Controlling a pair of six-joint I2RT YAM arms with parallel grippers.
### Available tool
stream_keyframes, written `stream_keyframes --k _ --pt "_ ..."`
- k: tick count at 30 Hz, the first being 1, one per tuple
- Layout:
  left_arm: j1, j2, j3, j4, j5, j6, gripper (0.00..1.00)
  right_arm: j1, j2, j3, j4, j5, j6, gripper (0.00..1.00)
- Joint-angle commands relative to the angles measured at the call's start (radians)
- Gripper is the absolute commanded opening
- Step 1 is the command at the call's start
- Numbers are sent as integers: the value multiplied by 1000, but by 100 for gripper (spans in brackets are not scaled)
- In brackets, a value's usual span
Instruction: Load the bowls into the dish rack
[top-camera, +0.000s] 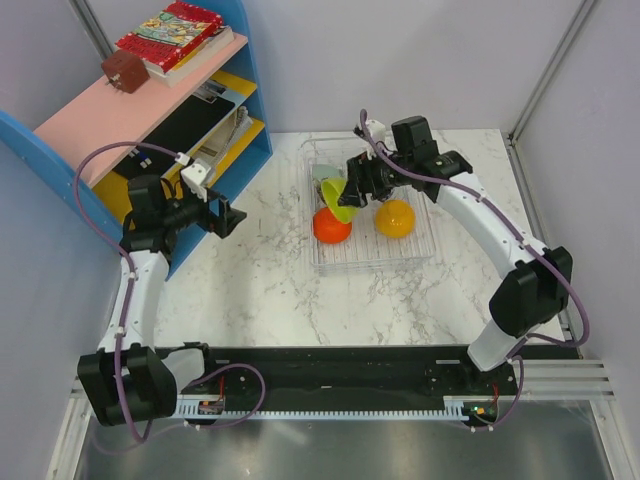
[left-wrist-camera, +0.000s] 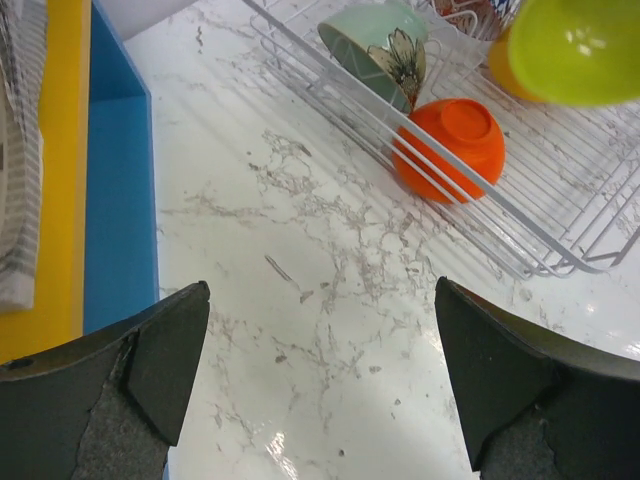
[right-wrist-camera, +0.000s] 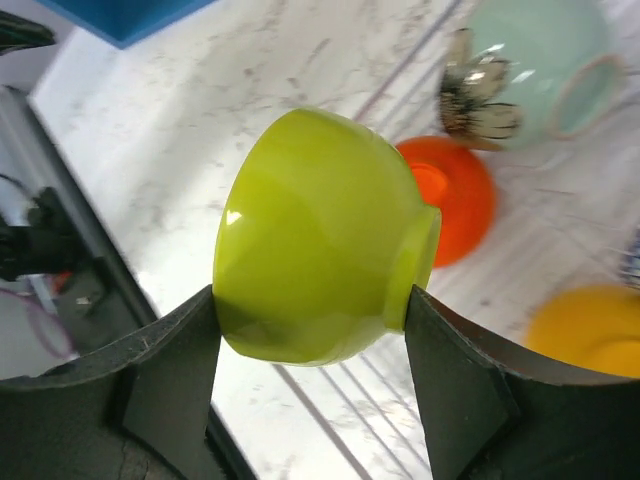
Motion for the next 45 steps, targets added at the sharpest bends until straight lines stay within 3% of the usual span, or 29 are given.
stream_keyframes --k 1,8,15,31,45 --pt "45 -57 -82 -28 94 -15 100 6 -58 85 -194 304 -285 0" --pt "65 -64 -128 -23 100 -14 100 45 -58 61 -294 528 -505 0" --pt "70 -62 -146 1 105 -34 100 162 -37 1 -294 693 -609 0" --pt "71 -37 -158 18 109 -40 100 259 140 14 -296 857 -701 0" --pt "71 -31 -163 26 108 -38 100 292 233 28 -266 906 -712 0"
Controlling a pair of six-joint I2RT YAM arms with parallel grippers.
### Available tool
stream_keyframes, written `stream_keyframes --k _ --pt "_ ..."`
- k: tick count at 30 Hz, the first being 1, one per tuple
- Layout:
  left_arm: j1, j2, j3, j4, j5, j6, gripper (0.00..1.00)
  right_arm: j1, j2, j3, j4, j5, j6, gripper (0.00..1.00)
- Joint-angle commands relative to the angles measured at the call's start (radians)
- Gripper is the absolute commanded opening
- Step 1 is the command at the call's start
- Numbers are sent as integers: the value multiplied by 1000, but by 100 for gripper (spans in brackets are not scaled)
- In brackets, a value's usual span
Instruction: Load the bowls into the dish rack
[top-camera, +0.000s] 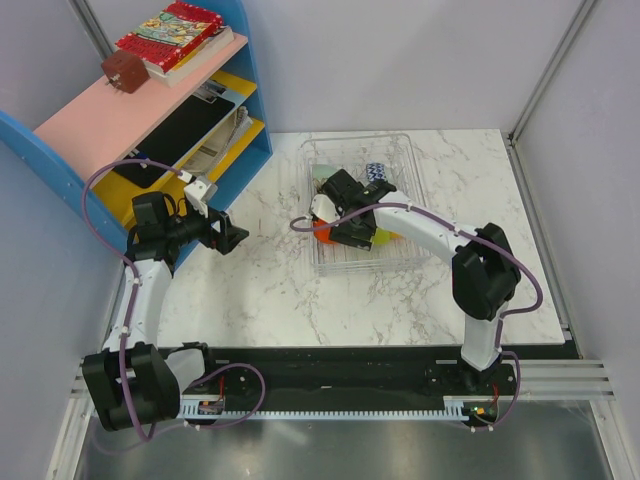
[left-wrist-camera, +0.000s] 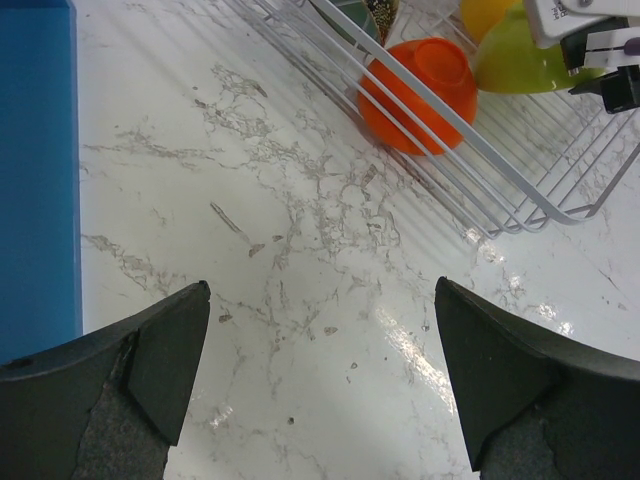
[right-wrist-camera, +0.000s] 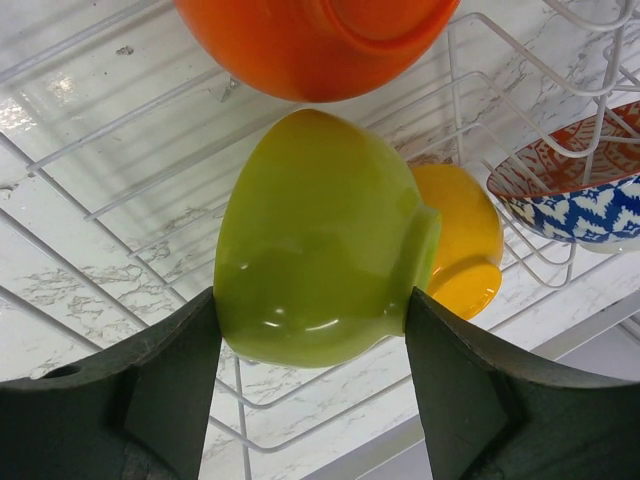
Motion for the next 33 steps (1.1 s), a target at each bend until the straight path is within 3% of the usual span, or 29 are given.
stream_keyframes --k 1,5,10,11,12,17,23,33 --pt "7 6 -6 35 30 -25 100 10 29 36 28 57 -16 0" --pt "6 6 -6 37 30 -25 100 19 44 35 39 71 -17 1" --pt "7 4 -9 38 29 -23 100 30 50 36 40 89 -23 12" --pt "7 5 -9 38 29 -22 100 30 50 36 39 89 -22 20" --pt "7 3 -10 38 29 -23 100 31 49 35 37 89 -22 41" --pt "7 3 -9 38 27 -23 100 36 34 36 11 65 -25 79" --pt "7 -2 -9 38 29 -20 100 34 21 41 -4 51 -28 97" --pt "9 -6 -10 38 24 -19 100 34 20 99 -75 -12 -30 98"
